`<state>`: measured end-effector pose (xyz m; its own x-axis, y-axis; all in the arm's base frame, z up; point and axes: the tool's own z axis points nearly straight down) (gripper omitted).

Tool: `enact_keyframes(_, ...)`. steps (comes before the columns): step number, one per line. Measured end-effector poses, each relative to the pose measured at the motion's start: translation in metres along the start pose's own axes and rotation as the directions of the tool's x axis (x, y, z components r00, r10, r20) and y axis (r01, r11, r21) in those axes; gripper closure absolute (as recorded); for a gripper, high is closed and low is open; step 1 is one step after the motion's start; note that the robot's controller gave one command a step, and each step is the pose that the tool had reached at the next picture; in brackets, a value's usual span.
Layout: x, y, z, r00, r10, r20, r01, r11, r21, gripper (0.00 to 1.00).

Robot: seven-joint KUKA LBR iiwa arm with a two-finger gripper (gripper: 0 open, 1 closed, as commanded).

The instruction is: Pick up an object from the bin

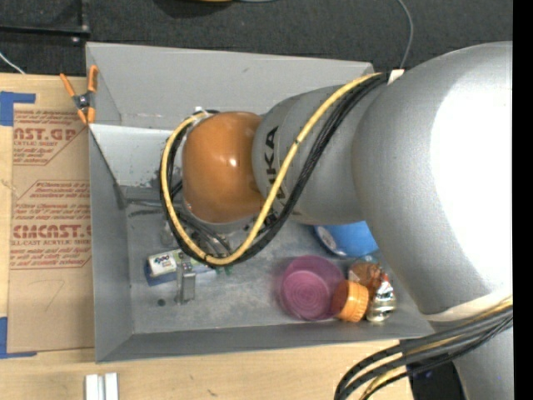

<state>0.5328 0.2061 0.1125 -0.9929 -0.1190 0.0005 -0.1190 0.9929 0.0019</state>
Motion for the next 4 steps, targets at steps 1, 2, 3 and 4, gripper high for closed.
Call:
enact_keyframes(1, 0.010, -0.007, -0.028, 0.996, -0.090, 0.001, 0.090, 0.996, 0.000, 0.00)
enact_keyframes(2, 0.000, -0.002, -0.021, 0.999, -0.050, 0.002, 0.050, 0.999, -0.002, 0.00)
enact_keyframes(3, 0.005, -0.009, 0.043, 0.998, -0.070, 0.000, 0.070, 0.998, -0.002, 0.00)
enact_keyframes(4, -0.007, -0.005, 0.041, 0.999, 0.039, 0.003, -0.039, 0.999, -0.005, 1.00)
